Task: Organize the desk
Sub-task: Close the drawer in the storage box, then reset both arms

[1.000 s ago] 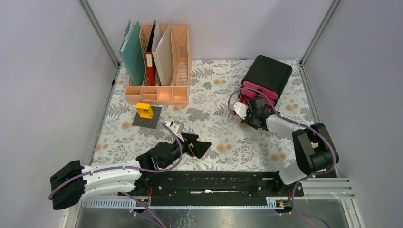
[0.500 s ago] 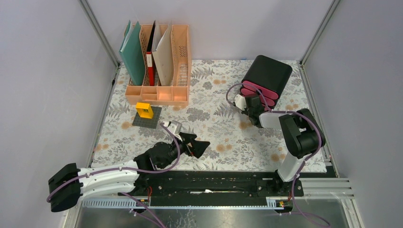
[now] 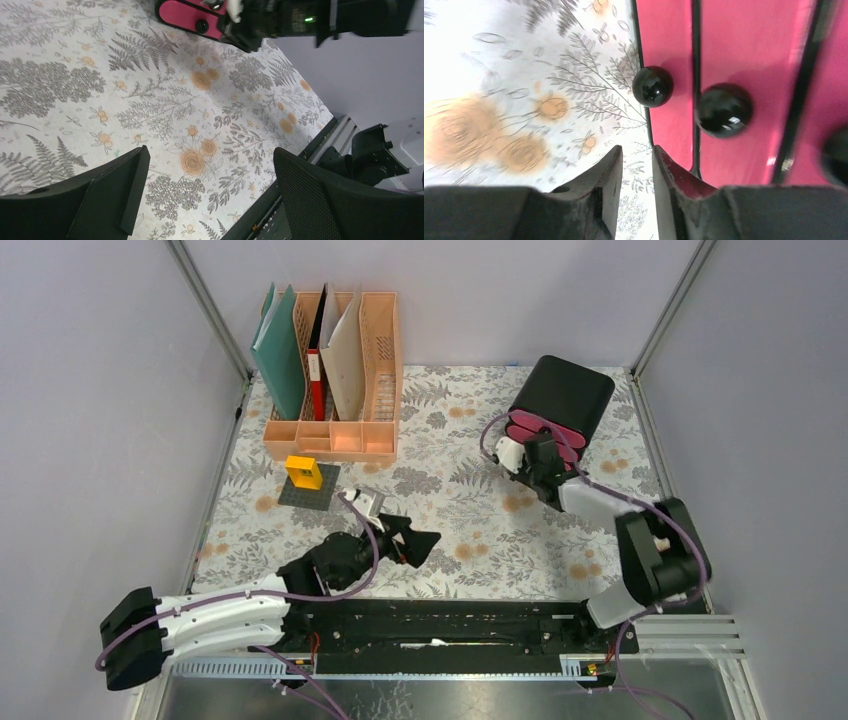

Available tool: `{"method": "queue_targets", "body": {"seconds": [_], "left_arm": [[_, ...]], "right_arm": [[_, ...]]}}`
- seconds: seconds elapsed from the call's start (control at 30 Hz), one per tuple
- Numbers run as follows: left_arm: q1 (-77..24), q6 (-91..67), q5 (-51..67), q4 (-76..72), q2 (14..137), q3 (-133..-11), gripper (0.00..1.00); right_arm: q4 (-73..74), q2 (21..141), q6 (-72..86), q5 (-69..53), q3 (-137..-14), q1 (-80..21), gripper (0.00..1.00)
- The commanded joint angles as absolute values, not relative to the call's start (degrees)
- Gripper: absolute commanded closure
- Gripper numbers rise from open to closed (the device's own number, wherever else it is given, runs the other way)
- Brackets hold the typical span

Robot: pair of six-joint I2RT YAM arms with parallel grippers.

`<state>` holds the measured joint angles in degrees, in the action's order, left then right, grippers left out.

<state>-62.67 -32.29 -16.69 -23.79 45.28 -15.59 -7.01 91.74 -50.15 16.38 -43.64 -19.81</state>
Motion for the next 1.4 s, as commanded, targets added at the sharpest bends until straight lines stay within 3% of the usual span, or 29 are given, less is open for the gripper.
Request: {"method": "queue_targets", "body": {"seconds": [0.0,0.2,0.27,0.33,0.37,0.53,0.8,1.07,1.37], "left_arm": [[-60.66,-29.28,-16.64,-19.52,44.49,-22.73,0.01],[-50.20,-29.18,-5.68,-11.50,48.22,-33.44,0.01],[-45.43,-29.29,-1.31,-8.46,50.27,-38.13,0.01],[-41.82,-29.17,2.33,-5.03,52.34,-43.33,0.01],[-39.90,-29.01,3.85,-3.45,53.23,-45.79,0.01],[-31.16,-29.85,12.21,4.73,57.77,-58.70,0.01],[-23.90,-29.16,19.54,11.35,61.76,-69.58,0.01],[-23.91,-33.62,17.74,10.17,60.31,-67.16,0.01],[-23.90,-33.10,23.74,-2.32,56.58,-59.17,0.01]], "right_arm": [[16.11,78.13,-43.25,1.47,-49.79,-19.87,0.61],[23.53,60.79,-42.54,-7.79,-49.12,-19.85,0.38],[25.10,55.92,-42.66,-8.65,-49.92,-19.73,0.24],[26.02,51.61,-42.63,-8.22,-51.41,-19.54,0.03],[26.16,49.74,-42.63,-7.98,-52.36,-19.40,0.01],[26.29,43.74,-39.13,-5.75,-59.65,-18.95,0.00],[30.38,46.97,-25.82,-6.52,-75.62,-18.90,0.00],[35.38,54.74,-14.51,-12.97,-87.17,-18.88,0.00],[51.33,64.99,-26.54,-30.44,-101.00,-18.70,0.00]]}}
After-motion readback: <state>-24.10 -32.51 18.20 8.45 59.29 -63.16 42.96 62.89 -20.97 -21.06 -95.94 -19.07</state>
